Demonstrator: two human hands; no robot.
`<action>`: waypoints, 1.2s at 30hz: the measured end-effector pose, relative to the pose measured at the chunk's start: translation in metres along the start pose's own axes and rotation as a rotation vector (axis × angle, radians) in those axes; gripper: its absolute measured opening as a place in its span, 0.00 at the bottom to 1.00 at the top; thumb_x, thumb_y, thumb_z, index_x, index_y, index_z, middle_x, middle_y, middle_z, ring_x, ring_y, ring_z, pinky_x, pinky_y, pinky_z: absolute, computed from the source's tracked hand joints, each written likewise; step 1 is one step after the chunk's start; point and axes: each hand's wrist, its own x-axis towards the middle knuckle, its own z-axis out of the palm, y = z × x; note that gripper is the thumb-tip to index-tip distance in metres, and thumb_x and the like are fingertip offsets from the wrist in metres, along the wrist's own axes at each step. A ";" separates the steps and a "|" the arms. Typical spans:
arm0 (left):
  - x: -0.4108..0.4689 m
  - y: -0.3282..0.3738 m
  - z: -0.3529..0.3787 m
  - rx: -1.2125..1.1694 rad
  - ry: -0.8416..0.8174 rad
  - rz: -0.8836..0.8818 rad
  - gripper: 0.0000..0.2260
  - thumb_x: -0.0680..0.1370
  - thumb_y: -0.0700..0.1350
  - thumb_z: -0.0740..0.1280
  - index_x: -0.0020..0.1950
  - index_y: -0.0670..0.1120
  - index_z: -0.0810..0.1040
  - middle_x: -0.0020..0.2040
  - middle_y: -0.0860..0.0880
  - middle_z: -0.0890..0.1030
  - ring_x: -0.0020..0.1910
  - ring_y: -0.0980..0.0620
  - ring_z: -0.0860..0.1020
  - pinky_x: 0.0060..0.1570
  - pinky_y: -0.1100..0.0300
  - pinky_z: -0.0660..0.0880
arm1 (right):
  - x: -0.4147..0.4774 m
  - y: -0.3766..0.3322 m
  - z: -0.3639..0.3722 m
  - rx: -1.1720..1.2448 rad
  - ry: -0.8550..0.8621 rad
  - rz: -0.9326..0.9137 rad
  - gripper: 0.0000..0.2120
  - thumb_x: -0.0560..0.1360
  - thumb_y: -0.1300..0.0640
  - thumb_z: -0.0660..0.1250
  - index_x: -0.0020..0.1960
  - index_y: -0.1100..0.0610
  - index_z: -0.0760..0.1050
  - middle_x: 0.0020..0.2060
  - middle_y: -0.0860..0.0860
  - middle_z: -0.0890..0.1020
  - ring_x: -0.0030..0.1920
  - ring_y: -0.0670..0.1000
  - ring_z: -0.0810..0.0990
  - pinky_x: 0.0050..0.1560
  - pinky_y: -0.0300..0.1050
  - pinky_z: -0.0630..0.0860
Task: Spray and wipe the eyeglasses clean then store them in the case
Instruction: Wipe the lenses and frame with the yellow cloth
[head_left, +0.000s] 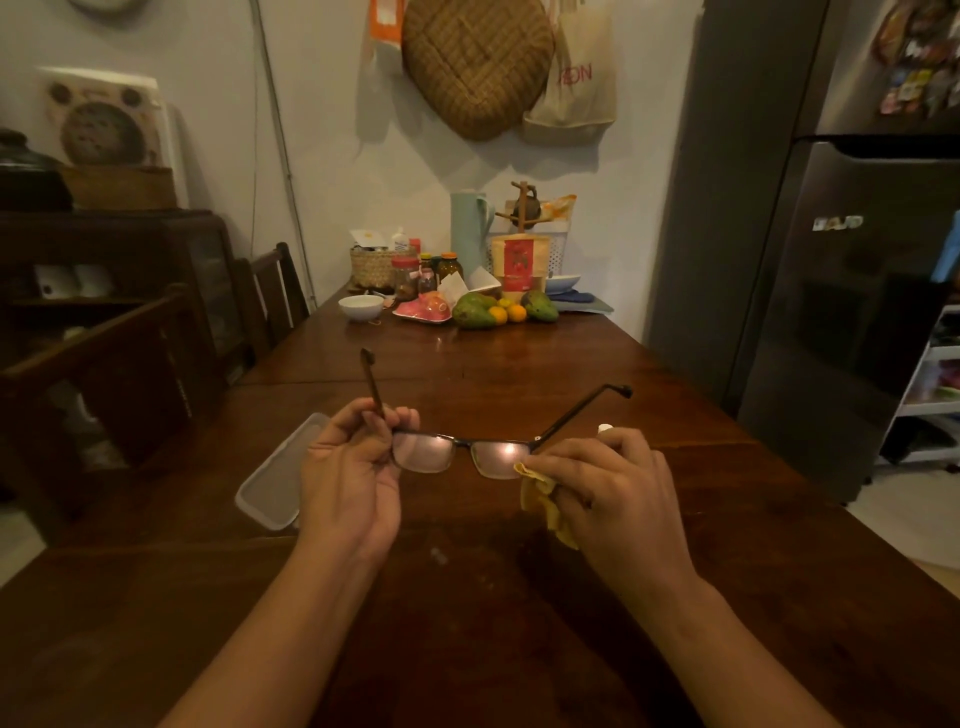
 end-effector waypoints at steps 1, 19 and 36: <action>0.000 -0.001 0.000 -0.004 -0.002 0.000 0.13 0.77 0.28 0.58 0.44 0.42 0.76 0.32 0.47 0.80 0.36 0.52 0.82 0.50 0.56 0.81 | 0.000 -0.004 -0.003 -0.040 0.048 -0.017 0.14 0.72 0.55 0.72 0.56 0.42 0.82 0.54 0.39 0.82 0.55 0.49 0.72 0.43 0.49 0.69; -0.005 -0.003 0.003 -0.011 0.000 -0.021 0.15 0.75 0.26 0.58 0.43 0.43 0.77 0.33 0.47 0.81 0.37 0.52 0.82 0.55 0.52 0.78 | -0.002 -0.024 0.000 -0.094 0.061 -0.072 0.16 0.75 0.51 0.63 0.61 0.45 0.81 0.52 0.41 0.84 0.52 0.46 0.69 0.41 0.48 0.68; -0.012 0.001 0.010 0.084 0.129 -0.012 0.12 0.77 0.29 0.61 0.43 0.43 0.81 0.36 0.47 0.83 0.40 0.52 0.83 0.50 0.56 0.81 | -0.001 -0.020 0.003 -0.059 -0.012 -0.046 0.13 0.73 0.53 0.72 0.58 0.43 0.81 0.52 0.39 0.82 0.51 0.41 0.65 0.41 0.40 0.62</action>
